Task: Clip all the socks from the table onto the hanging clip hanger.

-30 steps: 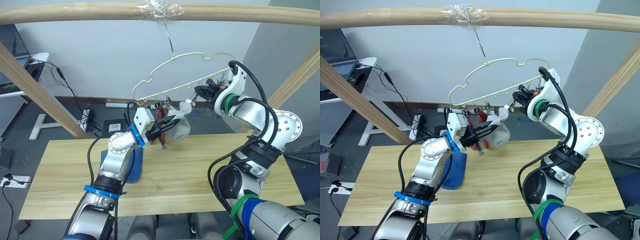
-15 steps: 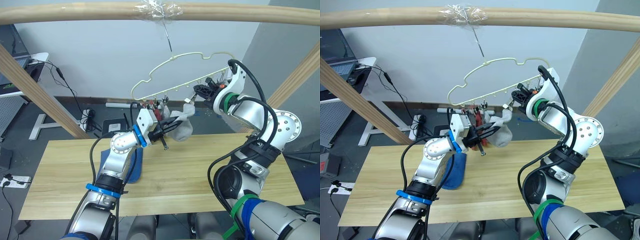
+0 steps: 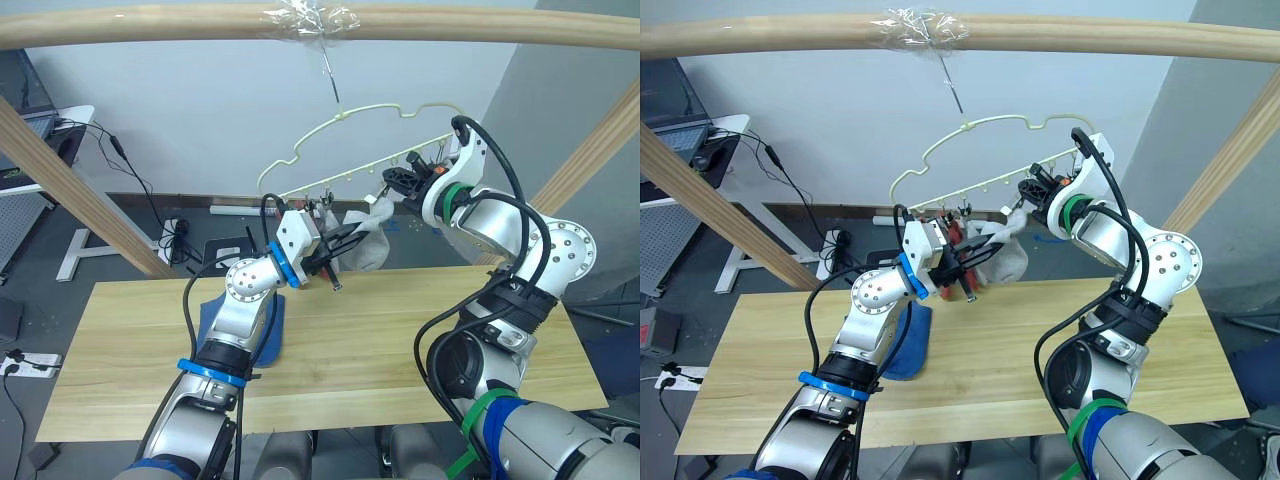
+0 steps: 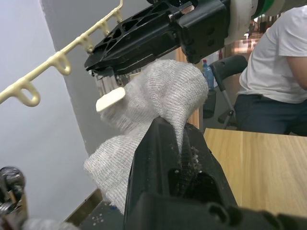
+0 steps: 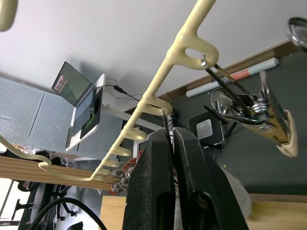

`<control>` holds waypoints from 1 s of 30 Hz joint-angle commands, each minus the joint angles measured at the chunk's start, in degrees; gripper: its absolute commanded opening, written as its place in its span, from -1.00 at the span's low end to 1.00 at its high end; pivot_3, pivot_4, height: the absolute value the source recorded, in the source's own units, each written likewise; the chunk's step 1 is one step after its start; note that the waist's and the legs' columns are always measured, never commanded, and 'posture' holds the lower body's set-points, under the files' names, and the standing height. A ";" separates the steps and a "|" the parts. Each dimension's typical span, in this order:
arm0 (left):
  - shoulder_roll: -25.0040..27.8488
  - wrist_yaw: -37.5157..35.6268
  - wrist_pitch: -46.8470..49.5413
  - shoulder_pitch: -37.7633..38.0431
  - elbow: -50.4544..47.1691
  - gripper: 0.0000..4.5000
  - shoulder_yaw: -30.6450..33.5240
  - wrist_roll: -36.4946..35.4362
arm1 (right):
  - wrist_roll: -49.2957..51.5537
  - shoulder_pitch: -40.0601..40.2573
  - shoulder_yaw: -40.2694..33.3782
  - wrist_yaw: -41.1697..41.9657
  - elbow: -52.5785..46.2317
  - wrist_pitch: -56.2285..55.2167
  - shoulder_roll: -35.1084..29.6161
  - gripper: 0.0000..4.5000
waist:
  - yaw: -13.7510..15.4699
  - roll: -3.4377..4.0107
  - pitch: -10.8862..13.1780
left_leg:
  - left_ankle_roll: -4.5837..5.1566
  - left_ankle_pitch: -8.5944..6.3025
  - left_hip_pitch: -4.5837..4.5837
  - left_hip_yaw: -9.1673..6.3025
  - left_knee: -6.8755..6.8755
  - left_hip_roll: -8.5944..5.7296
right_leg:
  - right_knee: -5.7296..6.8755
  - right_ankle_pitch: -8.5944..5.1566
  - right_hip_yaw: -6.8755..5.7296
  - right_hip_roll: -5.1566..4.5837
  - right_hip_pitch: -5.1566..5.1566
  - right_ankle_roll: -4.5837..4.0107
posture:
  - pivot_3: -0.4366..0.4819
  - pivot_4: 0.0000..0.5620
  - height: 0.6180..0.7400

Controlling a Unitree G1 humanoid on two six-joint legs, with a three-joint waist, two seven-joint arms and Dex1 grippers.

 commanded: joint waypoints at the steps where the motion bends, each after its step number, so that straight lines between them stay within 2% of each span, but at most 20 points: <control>1: -0.19 0.67 -1.92 -0.78 -0.77 -1.00 -0.19 0.52 | 2.49 2.21 -0.01 -1.41 -0.91 -1.50 3.66 -0.32 | -0.39 0.04 0.02 | 0.00 0.00 0.00 0.01 0.00 0.00 | 0.00 0.00 0.01 0.00 -0.01 0.00 | 0.01 -0.19 1.00; 9: 0.01 0.85 -0.79 -1.39 0.25 -1.00 0.19 0.30 | 6.68 3.71 2.96 -0.06 -0.77 -2.96 0.71 0.97 | -1.78 0.09 0.05 | 0.00 0.00 0.00 0.19 -0.21 0.07 | -0.03 0.00 0.11 0.01 -0.13 0.00 | 0.01 -0.20 1.00; 14: -0.77 -0.03 6.85 -0.76 -0.16 -1.00 0.44 -2.61 | 16.49 3.86 4.78 4.18 -3.07 -4.32 -2.76 0.99 | -2.76 0.10 0.06 | 0.01 0.01 0.01 0.28 -0.29 0.10 | -0.05 0.00 0.13 0.02 -0.14 0.00 | -0.01 -0.21 1.00; 15: -1.06 -0.33 9.12 -0.57 -0.48 -0.76 0.50 -3.58 | 18.63 4.70 5.49 4.48 -3.92 -4.49 -3.80 1.00 | -2.82 0.10 0.06 | 0.02 0.01 0.01 0.28 -0.29 0.10 | -0.06 0.00 0.14 0.02 -0.14 0.00 | -0.02 -0.21 1.00; 19: -1.85 -1.15 19.19 -0.30 -1.39 -0.31 1.09 -7.41 | 20.09 12.84 13.43 10.83 -13.08 -3.17 -12.48 1.00 | -2.69 0.10 0.06 | 0.02 0.00 -0.03 0.29 -0.31 0.09 | -0.14 -0.01 0.09 0.03 -0.13 0.01 | -0.04 -0.21 1.00; 22: -0.27 -1.13 26.11 0.52 -2.46 0.05 2.06 -9.02 | 14.79 19.14 20.50 14.99 -20.23 -6.32 -18.48 1.00 | -2.84 0.10 0.06 | 0.03 0.00 -0.05 0.33 -0.31 0.09 | -0.19 -0.02 0.11 0.04 -0.12 0.03 | -0.06 -0.22 1.00; 24: 1.56 -0.34 32.05 1.16 -4.06 0.30 3.33 -10.31 | 7.71 23.28 26.27 18.12 -23.87 -10.88 -22.87 1.00 | -3.34 0.10 0.06 | 0.03 0.00 -0.03 0.33 -0.31 0.13 | -0.18 -0.02 0.16 0.05 -0.13 0.03 | -0.07 -0.21 1.00; 30: 8.10 0.23 41.35 2.77 -11.26 0.30 6.12 -11.21 | -17.00 33.02 44.72 25.60 -27.03 -30.80 -30.73 1.00 | -4.05 0.09 0.07 | 0.01 0.01 0.05 0.33 -0.32 0.27 | -0.10 -0.03 0.13 0.30 -0.13 0.05 | -0.02 -0.22 1.00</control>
